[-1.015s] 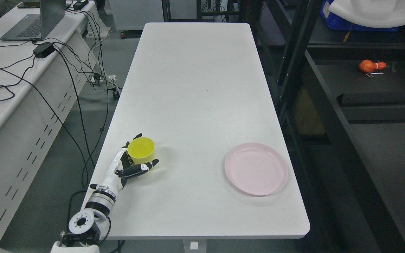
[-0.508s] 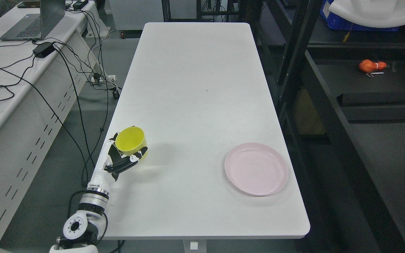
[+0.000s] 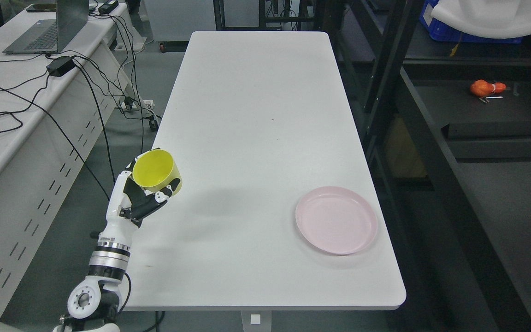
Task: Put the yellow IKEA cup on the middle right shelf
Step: 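Lift the yellow cup off the table with the left hand, then carry the yellow cup toward the shelving unit while turning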
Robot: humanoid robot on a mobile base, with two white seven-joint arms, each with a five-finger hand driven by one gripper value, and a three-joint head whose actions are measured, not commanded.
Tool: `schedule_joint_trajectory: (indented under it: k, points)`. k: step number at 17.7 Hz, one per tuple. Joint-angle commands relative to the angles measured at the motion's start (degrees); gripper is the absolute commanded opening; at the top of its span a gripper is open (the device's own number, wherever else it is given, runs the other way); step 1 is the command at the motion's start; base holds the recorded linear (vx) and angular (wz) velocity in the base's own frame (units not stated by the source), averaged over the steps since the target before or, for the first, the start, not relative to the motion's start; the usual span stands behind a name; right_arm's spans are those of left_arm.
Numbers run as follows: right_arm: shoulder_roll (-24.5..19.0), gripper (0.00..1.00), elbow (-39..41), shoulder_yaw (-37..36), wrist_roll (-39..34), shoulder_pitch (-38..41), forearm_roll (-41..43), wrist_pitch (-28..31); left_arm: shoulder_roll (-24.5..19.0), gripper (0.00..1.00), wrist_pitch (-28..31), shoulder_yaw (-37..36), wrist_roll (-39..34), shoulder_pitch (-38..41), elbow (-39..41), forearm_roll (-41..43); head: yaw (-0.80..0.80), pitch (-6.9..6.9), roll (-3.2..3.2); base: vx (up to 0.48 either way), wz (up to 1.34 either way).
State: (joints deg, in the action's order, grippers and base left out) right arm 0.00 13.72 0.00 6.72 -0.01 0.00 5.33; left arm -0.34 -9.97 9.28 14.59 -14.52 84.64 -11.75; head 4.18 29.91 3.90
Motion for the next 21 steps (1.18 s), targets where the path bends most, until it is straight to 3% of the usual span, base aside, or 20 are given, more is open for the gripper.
schedule_joint_trajectory:
  k: [1, 21]
  points:
    - [1.0, 0.99, 0.0, 1.0, 0.0, 0.8, 1.4, 0.0, -0.7, 0.0, 0.1, 0.2, -0.1, 1.9, 8.7, -0.3, 0.0, 0.0, 0.0, -0.073, 0.0]
    - [1.0, 0.99, 0.0, 1.0, 0.0, 0.8, 1.4, 0.0, -0.7, 0.01, 0.0, -4.4, -0.3, 2.3, 9.7, -0.3, 0.0, 0.0, 0.0, -0.217, -0.09]
